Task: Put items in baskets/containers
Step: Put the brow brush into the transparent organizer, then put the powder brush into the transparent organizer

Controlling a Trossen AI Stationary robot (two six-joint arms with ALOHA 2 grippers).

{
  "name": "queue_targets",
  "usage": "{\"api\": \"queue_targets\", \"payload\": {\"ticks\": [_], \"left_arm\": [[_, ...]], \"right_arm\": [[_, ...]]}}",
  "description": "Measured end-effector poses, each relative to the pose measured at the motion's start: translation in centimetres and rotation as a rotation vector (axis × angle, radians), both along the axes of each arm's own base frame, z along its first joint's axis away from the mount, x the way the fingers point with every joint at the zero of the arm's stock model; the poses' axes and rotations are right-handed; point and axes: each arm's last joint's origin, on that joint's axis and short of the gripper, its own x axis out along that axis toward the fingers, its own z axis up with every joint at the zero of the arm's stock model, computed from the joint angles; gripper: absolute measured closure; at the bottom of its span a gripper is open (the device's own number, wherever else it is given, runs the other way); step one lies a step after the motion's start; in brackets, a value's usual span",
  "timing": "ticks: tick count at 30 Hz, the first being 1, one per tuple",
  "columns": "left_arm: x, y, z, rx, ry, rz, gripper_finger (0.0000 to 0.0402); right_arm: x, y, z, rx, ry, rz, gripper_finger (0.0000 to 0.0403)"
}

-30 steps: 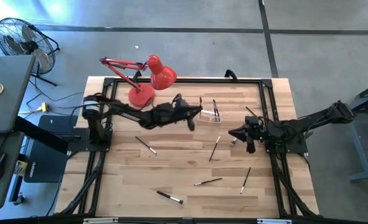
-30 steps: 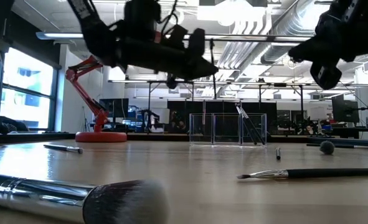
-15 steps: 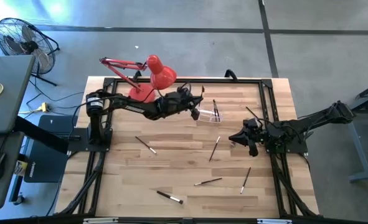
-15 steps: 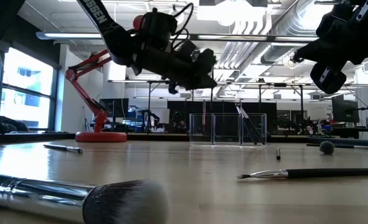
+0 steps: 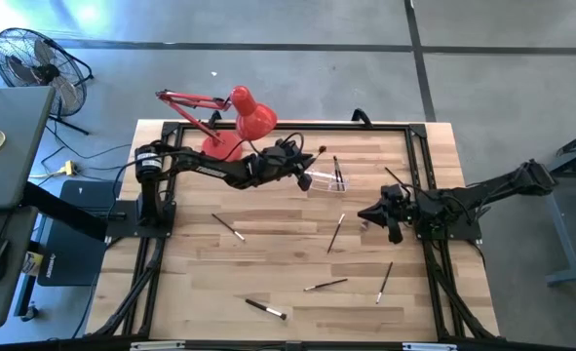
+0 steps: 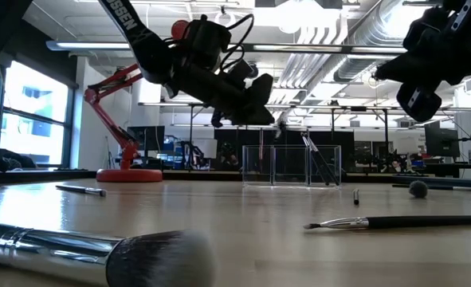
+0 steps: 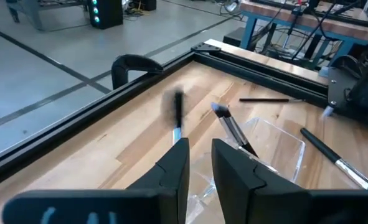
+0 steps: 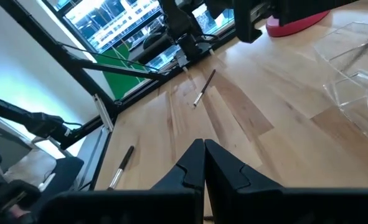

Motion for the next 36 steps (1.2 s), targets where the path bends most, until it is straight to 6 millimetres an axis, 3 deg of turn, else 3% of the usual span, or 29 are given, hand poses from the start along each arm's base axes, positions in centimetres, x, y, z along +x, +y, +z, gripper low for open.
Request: {"api": "queue_targets", "payload": {"ticks": [6,11,21,25,27,31,36], "left_arm": [[0.0,0.0,0.3,0.005,-0.02,-0.004,0.0332],[-0.1,-0.6,2.9,0.049,-0.148,-0.017,0.0331],[0.8,-5.6,7.8,0.212,-0.181,-0.156,0.033],[1.6,-7.4,8.1,0.178,0.05,-0.229,0.0341],[1.7,-7.8,9.3,0.118,0.178,-0.242,0.0362],[0.6,-8.0,11.5,0.033,0.456,-0.289,0.0395],[-0.8,-8.1,11.5,-0.052,0.65,-0.285,0.0394]], "right_arm": [[0.0,-0.2,-0.1,-0.002,0.008,-0.013,0.0402],[0.0,-0.2,-0.1,-0.002,0.009,-0.014,0.0399],[0.0,-0.6,0.0,-0.026,0.002,-0.153,0.0397],[0.0,-0.8,0.0,-0.038,-0.001,-0.221,0.0394],[0.0,-0.8,0.0,-0.042,-0.002,-0.24,0.0394],[0.0,-0.9,0.1,-0.04,-0.019,-0.267,0.0397],[-0.1,-1.1,0.2,0.006,-0.032,-0.34,0.0402]]}}
